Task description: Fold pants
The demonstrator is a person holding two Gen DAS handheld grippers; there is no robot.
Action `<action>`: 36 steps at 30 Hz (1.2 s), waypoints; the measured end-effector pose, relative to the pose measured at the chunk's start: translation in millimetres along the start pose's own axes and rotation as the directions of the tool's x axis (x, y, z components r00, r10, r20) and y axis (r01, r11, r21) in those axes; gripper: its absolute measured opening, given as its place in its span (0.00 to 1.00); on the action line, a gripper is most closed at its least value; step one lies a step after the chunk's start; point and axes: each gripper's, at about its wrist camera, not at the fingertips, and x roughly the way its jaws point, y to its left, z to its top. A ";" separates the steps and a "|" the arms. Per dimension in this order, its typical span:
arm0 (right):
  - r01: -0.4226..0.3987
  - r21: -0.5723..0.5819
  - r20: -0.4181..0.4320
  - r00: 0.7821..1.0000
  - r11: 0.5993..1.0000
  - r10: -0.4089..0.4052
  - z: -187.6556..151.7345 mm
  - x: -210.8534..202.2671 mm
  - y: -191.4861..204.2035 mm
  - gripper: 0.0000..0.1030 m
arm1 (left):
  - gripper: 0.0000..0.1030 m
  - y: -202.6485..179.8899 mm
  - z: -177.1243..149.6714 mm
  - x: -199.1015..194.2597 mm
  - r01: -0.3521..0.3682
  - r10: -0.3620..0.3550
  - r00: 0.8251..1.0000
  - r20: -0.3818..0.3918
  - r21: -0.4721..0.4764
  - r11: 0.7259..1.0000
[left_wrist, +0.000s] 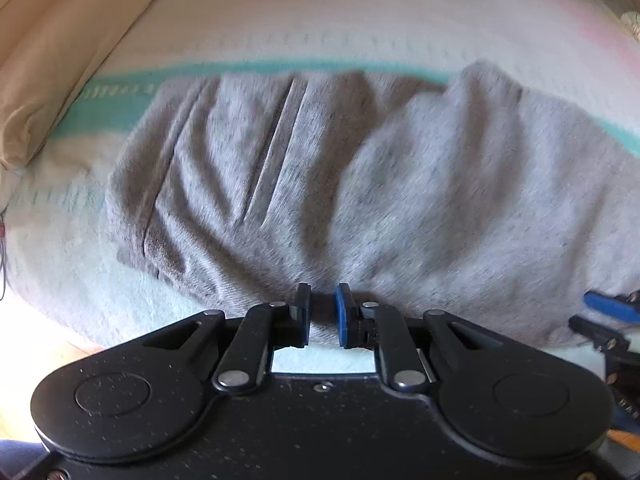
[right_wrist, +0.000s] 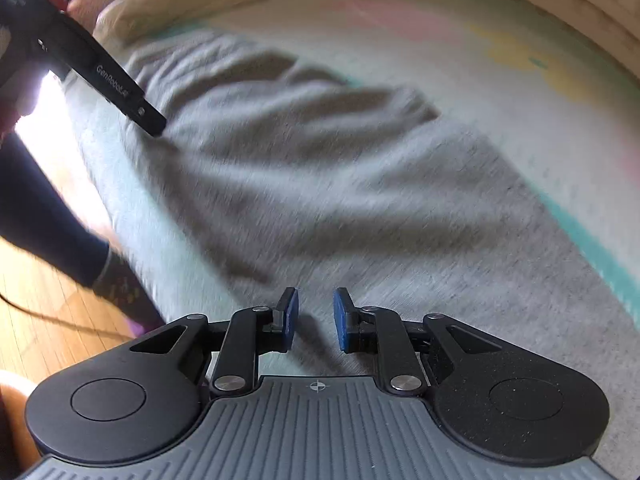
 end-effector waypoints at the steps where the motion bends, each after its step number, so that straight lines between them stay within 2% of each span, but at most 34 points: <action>1: 0.001 0.023 0.031 1.000 1.000 -0.001 4.7 -6.7 -4.7 0.19 | 0.21 -2.6 6.0 -5.9 0.017 -0.017 1.000 0.018 0.004 1.000; 6: 0.059 0.089 0.129 0.989 0.994 -0.070 35.3 -16.2 -39.0 0.20 | 0.21 -17.3 43.4 -25.1 0.053 -0.051 0.992 0.115 -0.016 0.998; 9: 0.081 0.103 0.142 0.985 0.991 -0.095 52.6 -10.0 -63.5 0.22 | 0.34 -32.3 66.3 -18.4 0.066 -0.065 0.990 0.129 -0.005 0.998; 10: 0.088 0.101 0.143 0.985 0.991 -0.102 57.7 -5.5 -71.8 0.22 | 0.37 -39.0 73.6 -12.2 0.068 -0.068 0.990 0.123 0.004 0.998; 14: 0.093 0.075 0.130 0.986 0.993 -0.102 69.0 13.2 -96.9 0.30 | 0.37 -52.9 87.0 22.8 0.065 -0.067 0.995 0.070 0.033 0.997; 18: 0.044 0.070 0.100 0.994 0.997 -0.051 78.4 35.2 -116.3 0.33 | 0.36 -56.4 77.4 60.8 0.073 -0.071 0.996 -0.048 0.026 0.997; 22: 0.002 0.045 0.066 0.998 0.999 -0.005 84.8 53.7 -121.3 0.35 | 0.37 -64.0 70.0 59.2 0.060 -0.059 0.998 -0.007 0.125 0.990; 26: -0.018 0.016 0.024 1.000 1.000 0.018 82.6 63.8 -117.8 0.35 | 0.37 -53.2 70.5 58.3 0.099 -0.098 0.995 -0.022 0.086 0.991; 28: -0.062 0.003 0.014 0.998 0.998 0.062 79.4 60.4 -114.0 0.31 | 0.37 -50.3 75.9 61.3 0.112 -0.110 0.993 -0.035 0.057 0.992; 29: -0.074 -0.014 0.021 0.997 0.997 0.074 77.8 58.2 -111.3 0.12 | 0.37 -49.0 77.4 61.6 0.117 -0.115 0.993 -0.039 0.042 0.992; 30: -0.076 -0.031 0.023 0.997 0.997 0.077 76.6 54.9 -107.8 0.04 | 0.37 -48.3 78.7 61.6 0.119 -0.118 0.992 -0.040 0.034 0.992; 33: -0.066 -0.097 0.052 0.996 0.993 0.072 70.0 39.3 -94.1 0.04 | 0.37 -46.2 83.6 56.6 0.128 -0.127 0.992 -0.024 0.019 0.992; 36: -0.033 -0.167 0.069 0.997 0.985 0.046 59.9 27.7 -75.9 0.04 | 0.37 -42.9 96.1 42.4 0.133 -0.133 0.991 0.027 -0.001 0.991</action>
